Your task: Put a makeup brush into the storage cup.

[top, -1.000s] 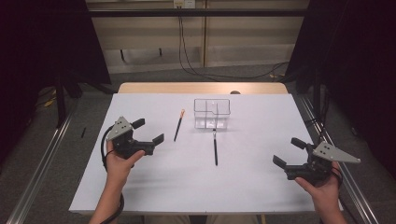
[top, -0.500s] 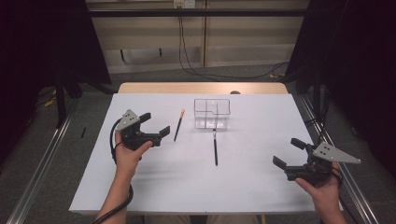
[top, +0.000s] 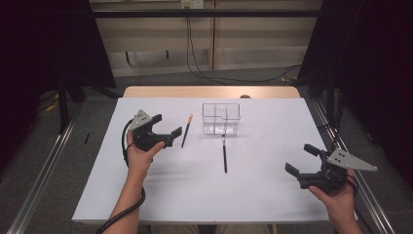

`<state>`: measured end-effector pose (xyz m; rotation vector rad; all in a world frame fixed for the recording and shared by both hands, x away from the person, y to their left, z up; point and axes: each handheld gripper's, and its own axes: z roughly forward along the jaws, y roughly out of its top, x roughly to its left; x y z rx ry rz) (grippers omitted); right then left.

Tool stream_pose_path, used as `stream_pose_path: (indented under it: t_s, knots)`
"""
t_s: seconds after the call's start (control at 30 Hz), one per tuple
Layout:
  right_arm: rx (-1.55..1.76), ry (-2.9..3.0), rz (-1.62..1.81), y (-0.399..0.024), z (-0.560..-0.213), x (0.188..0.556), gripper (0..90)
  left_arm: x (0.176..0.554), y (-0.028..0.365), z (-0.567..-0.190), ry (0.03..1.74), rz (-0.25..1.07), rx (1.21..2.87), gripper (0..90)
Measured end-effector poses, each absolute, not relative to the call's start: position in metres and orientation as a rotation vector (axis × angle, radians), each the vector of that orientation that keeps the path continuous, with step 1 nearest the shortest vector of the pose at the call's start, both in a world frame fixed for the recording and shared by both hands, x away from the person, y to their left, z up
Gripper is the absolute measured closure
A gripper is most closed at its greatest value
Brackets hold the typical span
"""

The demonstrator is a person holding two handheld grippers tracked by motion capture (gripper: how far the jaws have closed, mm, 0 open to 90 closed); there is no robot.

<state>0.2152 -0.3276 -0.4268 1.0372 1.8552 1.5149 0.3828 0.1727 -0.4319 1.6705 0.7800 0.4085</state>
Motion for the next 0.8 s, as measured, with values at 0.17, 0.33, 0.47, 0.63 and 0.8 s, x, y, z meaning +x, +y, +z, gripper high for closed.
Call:
stream_pose_path:
  t_s: [0.17,0.33,0.47,0.63,0.8]
  knots:
    - [1.038,1.853,1.52,-0.327,-0.427,0.215,0.8,0.391,0.166,-0.435,0.79,0.407,1.692,0.0]
    - [1.04,1.852,1.526,-0.327,-0.426,0.215,0.8,0.4,0.157,-0.436,0.817,0.398,1.702,0.0]
    - [1.035,1.857,1.523,-0.327,-0.427,0.215,0.8,0.406,0.151,-0.438,0.848,0.392,1.718,0.0]
    - [1.039,1.857,1.526,-0.328,-0.427,0.215,0.8,0.413,0.147,-0.442,0.884,0.385,1.757,0.0]
    - [1.031,1.857,1.531,-0.328,-0.427,0.216,0.8,0.419,0.143,-0.445,0.919,0.385,1.8,0.0]
